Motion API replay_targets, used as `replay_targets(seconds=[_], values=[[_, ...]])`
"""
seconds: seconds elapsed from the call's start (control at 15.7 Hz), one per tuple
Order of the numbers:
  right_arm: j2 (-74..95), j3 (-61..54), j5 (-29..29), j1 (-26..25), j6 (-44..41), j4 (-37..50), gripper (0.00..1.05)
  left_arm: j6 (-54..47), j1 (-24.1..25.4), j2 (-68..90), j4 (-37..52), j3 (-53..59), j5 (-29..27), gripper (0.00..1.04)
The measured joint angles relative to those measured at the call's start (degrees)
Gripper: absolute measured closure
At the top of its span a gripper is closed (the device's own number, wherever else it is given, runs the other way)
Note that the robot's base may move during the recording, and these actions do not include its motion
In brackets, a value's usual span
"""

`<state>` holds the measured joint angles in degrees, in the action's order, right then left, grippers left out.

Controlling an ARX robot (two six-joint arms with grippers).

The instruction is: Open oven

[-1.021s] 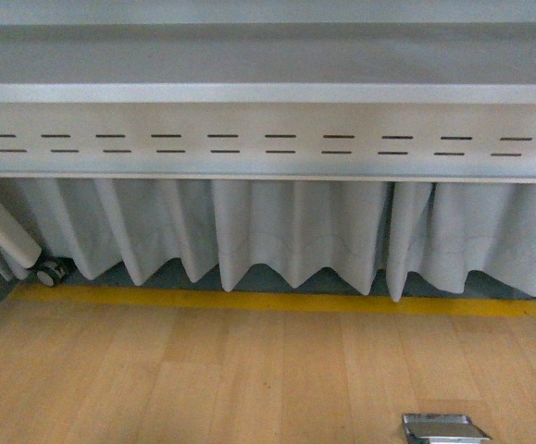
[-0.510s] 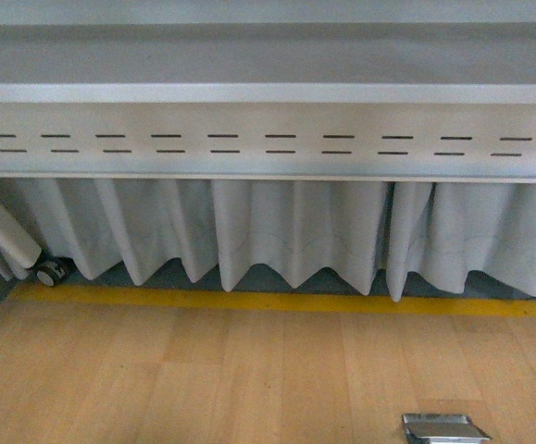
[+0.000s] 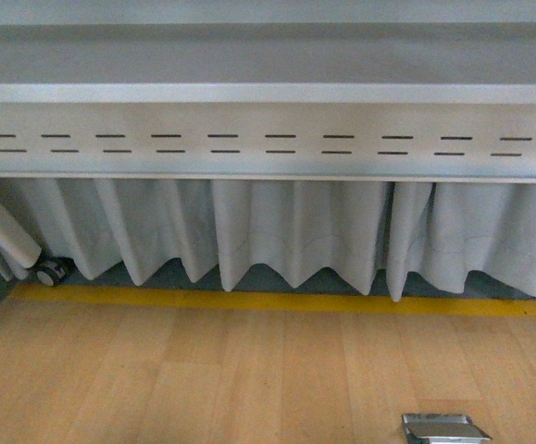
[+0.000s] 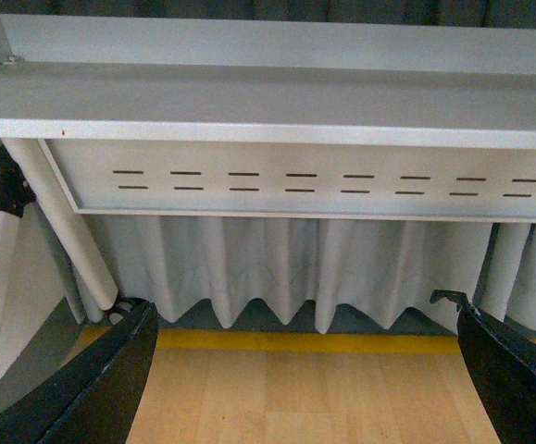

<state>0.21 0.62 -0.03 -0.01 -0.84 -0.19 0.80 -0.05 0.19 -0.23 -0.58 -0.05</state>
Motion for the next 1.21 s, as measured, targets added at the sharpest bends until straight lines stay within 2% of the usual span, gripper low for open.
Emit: replay_targets(seconds=[1.21], values=[[0.0,0.0,0.0,0.0,0.0,-0.1,0.06,0.0,0.0,0.0,0.0,0.0,0.0,0.07]])
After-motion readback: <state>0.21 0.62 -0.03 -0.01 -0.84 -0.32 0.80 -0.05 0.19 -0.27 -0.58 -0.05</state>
